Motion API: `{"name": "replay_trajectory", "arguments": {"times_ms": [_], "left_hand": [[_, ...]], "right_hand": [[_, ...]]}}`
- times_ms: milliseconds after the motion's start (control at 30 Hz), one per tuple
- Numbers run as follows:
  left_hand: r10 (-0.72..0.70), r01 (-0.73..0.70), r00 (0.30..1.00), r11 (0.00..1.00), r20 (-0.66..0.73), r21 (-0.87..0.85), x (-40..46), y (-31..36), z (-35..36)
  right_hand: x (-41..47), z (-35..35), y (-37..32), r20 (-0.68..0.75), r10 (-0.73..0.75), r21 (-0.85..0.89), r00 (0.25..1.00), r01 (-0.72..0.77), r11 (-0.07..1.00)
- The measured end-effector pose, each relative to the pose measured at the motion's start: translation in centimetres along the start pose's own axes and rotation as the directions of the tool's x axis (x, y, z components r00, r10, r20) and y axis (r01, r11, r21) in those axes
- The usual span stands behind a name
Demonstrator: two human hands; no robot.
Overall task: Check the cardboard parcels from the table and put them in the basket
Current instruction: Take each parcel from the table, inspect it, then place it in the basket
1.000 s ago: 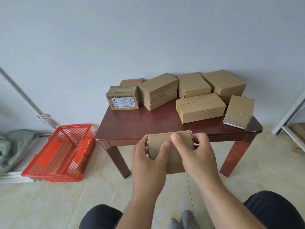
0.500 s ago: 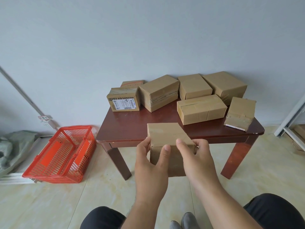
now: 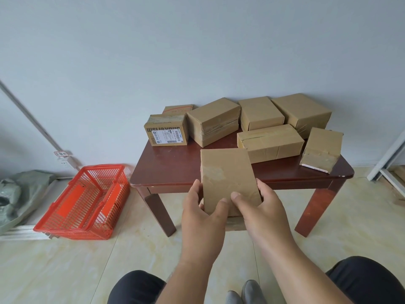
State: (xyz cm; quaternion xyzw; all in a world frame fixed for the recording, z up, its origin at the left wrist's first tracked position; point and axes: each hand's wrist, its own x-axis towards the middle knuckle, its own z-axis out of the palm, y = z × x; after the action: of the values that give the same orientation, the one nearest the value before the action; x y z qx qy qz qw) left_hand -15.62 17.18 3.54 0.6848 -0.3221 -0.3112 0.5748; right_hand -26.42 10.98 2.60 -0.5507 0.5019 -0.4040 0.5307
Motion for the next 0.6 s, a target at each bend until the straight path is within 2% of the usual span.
{"name": "replay_trajectory", "arguments": {"times_ms": [167,300,600], "left_hand": [[0.011,-0.008,0.998,0.999,-0.063,0.042,1.2,-0.6,-0.4],[-0.016,0.017,0.999,1.0,-0.048,0.022,1.3,-1.0,-0.7],[-0.003,0.004,0.999,1.0,-0.053,0.025,0.2,-1.1,-0.3]], "right_hand": [[-0.4,-0.1,1.4,0.004,-0.028,-0.009,1.0,0.028,1.0],[-0.8,-0.1,1.9,0.019,-0.02,0.011,1.0,0.02,1.0],[-0.2,0.1,1.4,-0.064,-0.038,0.001,0.997,0.038,0.999]]}}
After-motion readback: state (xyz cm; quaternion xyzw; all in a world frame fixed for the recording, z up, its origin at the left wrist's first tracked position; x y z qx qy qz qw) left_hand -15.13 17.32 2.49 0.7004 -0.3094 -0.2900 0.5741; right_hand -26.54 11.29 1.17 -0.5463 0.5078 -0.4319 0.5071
